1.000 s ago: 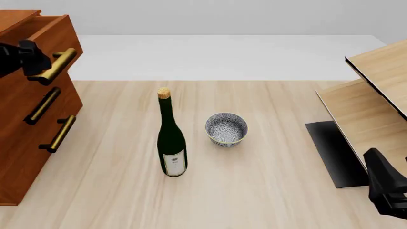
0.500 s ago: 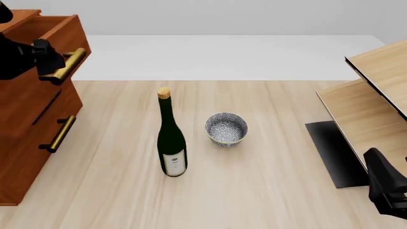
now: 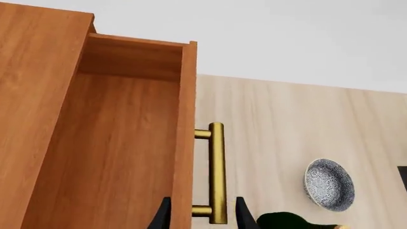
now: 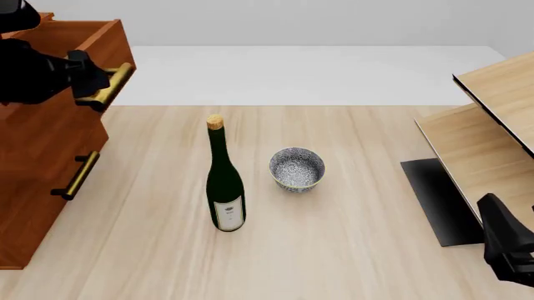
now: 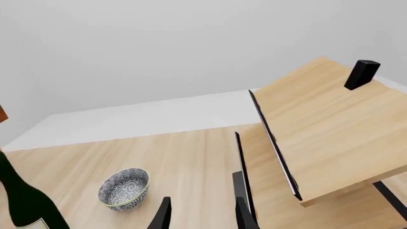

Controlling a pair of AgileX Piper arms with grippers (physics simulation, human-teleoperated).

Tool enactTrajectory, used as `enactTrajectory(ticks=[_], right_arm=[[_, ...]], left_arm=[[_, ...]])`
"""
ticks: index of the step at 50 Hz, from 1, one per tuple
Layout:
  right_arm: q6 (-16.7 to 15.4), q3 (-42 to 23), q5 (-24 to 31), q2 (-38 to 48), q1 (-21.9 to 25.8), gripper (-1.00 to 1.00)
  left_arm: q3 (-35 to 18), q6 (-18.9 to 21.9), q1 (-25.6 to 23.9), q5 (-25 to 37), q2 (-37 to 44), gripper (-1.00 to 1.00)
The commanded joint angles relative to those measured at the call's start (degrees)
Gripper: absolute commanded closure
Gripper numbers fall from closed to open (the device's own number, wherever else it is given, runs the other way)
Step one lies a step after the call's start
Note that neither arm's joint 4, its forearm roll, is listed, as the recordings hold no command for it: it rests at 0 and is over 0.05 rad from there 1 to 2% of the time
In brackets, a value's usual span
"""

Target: Close the bottom drawer of the cabinet and open the top drawer.

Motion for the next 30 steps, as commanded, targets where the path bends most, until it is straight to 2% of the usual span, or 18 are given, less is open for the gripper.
enactTrajectory(ticks=[1, 30], right_arm=[[0.0, 0.0, -0.2, 0.2, -0.1, -1.0], [0.0, 0.1, -0.8, 0.9, -0.2, -1.0]], left_arm=[[1.0, 0.0, -3.2, -0.8, 1.6, -1.0], [1.7, -3.0, -9.0, -2.6, 3.0, -1.0]])
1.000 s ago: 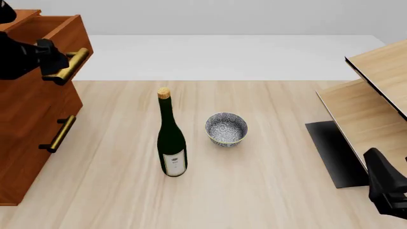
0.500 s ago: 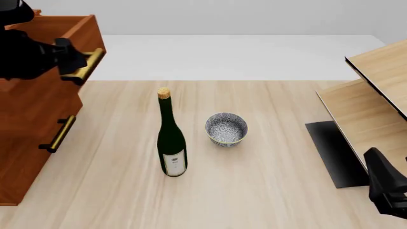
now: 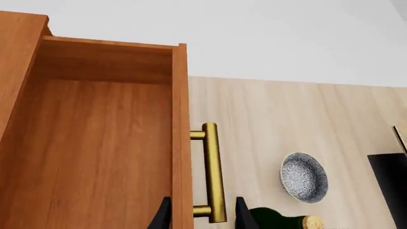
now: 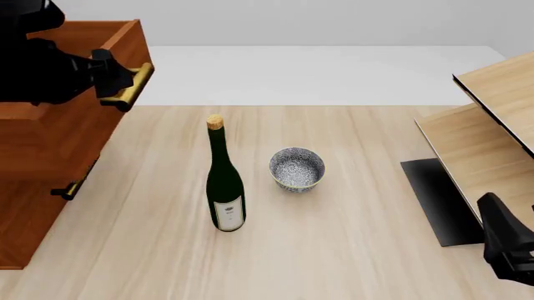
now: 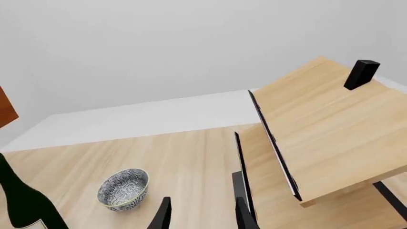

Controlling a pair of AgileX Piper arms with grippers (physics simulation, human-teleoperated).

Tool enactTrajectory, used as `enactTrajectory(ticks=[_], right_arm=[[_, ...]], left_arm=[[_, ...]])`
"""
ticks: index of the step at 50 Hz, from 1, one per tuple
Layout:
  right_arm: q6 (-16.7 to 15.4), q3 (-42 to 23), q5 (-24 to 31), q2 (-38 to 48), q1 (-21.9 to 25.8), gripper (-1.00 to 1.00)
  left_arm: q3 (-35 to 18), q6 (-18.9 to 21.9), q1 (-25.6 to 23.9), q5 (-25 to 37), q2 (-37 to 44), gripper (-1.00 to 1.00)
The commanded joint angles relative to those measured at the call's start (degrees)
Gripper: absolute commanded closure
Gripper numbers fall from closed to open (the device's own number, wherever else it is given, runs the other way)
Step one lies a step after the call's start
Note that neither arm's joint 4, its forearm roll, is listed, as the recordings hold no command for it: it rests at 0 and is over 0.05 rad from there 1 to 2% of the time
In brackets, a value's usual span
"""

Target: Close the bottom drawer of the cabinet and open the top drawer.

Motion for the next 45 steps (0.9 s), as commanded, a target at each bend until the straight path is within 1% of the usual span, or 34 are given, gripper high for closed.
enactTrajectory(ticks=[1, 14, 45], right_arm=[[0.0, 0.0, -0.1, 0.1, 0.0, -1.0], [0.1, 0.0, 0.1, -0.1, -0.1, -1.0], [0.1, 0.1, 0.2, -0.3, -0.1, -1.0]], left_arm=[[1.6, 0.3, -3.0, -0.8, 2.7, -1.0], [2.3, -0.8, -5.6, -1.6, 3.0, -1.0], [1.9, -3.5, -10.9, -2.5, 2.7, -1.0]])
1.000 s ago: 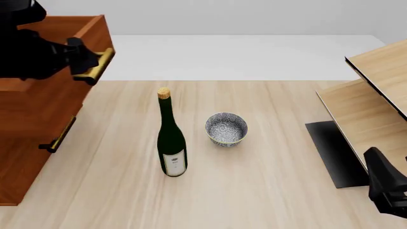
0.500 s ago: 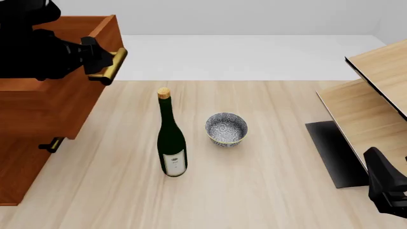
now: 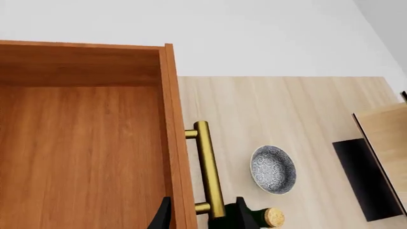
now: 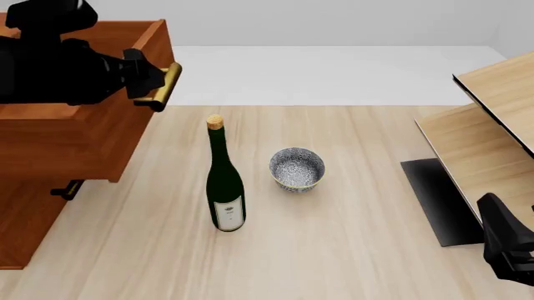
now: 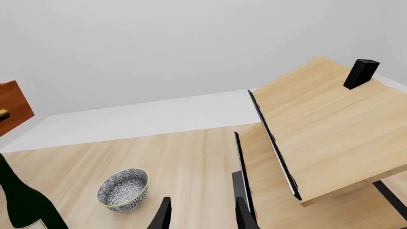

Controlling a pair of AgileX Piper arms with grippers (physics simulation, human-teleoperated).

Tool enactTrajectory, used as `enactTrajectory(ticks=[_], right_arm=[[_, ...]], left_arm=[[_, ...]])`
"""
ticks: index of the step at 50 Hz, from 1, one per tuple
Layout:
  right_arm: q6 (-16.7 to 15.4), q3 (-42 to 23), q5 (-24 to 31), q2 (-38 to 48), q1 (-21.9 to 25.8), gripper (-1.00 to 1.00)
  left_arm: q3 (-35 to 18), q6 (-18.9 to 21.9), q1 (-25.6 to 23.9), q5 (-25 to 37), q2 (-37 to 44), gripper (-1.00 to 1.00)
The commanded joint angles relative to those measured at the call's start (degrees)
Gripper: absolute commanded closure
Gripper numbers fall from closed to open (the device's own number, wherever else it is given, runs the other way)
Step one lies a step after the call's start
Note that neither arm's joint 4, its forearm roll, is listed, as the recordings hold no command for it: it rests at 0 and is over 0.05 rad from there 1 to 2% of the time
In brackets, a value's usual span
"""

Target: Close the bottom drawer of the cabinet and open the top drawer.

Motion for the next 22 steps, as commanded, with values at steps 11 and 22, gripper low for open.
enactTrajectory(ticks=[11, 22], right_arm=[[0.1, 0.0, 0.3, -0.3, 0.0, -1.0], [0.1, 0.0, 0.4, -0.4, 0.0, -1.0]], left_arm=[[2.3, 0.0, -4.3, -0.5, 1.3, -1.0], [2.2, -2.1, -6.5, -0.9, 0.5, -1.0]])
